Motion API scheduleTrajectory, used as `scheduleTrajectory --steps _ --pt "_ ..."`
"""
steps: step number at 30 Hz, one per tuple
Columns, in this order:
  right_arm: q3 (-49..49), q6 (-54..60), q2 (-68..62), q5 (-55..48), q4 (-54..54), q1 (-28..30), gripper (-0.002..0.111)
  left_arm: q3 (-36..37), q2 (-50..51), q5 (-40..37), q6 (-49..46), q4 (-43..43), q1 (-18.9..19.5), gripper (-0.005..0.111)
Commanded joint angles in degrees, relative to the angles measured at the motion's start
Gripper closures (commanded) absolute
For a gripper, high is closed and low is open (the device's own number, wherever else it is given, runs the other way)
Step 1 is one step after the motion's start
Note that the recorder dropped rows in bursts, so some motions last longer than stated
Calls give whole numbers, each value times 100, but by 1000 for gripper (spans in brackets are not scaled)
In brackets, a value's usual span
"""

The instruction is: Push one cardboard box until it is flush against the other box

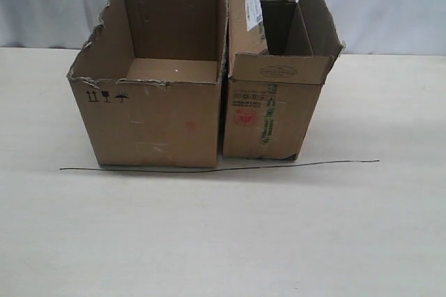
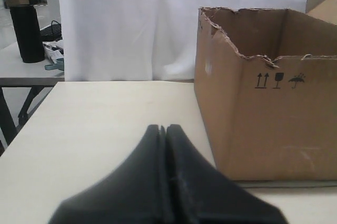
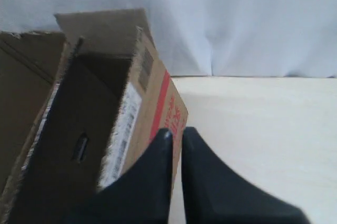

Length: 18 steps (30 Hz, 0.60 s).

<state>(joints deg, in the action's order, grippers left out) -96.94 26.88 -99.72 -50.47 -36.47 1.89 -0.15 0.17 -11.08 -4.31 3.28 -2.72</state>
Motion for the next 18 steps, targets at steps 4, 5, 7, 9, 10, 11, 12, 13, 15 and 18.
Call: scheduleTrajectory --steps 4,5,7,9,10,11,12,13,15,18 --pt "2686 351 2910 877 -314 -4 103 15 -17 71 14 -21 8 107" --pt "3141 474 3344 957 -452 -4 103 15 -17 71 14 -21 8 107" --pt "3924 683 4102 1040 -607 -4 103 15 -17 71 14 -21 8 107" --pt "4608 725 4877 1054 -605 -4 103 15 -17 71 14 -21 8 107" --pt "4946 725 5234 1054 -605 -4 103 15 -17 71 14 -21 8 107" --pt "5247 725 5555 1040 -605 -4 103 15 -17 71 14 -21 8 107" --pt "5508 700 5772 1029 -605 -4 103 15 -17 71 14 -21 8 107" --pt "5734 626 6031 1002 -605 -4 103 15 -17 71 14 -21 8 107" --pt "6104 399 6427 947 -634 -50 103 15 -17 71 14 -21 8 107" --pt "6458 351 6752 966 -634 -451 103 15 -17 71 14 -21 8 107"
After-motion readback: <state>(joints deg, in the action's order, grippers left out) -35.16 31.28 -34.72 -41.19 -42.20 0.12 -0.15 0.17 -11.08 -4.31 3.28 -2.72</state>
